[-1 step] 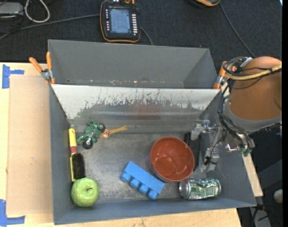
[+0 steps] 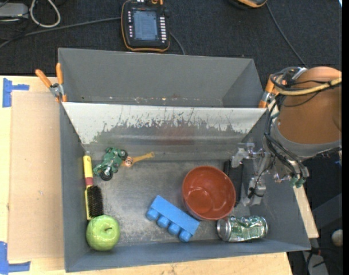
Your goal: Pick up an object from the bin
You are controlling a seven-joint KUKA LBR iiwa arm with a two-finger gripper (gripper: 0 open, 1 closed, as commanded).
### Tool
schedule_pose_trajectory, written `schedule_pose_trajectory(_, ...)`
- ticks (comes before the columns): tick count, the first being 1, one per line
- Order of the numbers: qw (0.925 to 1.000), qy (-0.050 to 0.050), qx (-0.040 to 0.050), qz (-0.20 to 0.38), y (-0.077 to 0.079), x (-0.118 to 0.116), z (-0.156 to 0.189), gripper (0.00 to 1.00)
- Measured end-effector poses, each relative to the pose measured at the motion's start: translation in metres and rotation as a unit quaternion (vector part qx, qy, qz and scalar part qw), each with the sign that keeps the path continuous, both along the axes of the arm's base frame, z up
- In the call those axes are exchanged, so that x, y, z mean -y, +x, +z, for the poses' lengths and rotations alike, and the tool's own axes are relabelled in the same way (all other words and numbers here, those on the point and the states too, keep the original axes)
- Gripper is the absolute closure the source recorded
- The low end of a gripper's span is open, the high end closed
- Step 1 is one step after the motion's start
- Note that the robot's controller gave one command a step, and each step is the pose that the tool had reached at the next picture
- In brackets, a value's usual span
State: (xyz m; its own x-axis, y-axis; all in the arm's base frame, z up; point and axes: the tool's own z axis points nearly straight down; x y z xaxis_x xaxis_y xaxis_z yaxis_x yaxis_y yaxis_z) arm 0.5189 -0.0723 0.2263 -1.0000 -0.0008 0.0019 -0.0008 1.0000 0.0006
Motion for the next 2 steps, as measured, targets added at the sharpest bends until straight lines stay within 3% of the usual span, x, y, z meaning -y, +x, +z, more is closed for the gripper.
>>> schedule_pose_trajectory(1,0.9970,0.000,0.0007,0.077,0.013,-0.002,-0.084,0.00)
schedule_pose_trajectory(2,0.9923,0.003,0.0042,0.124,-0.035,-0.020,-0.146,0.00)
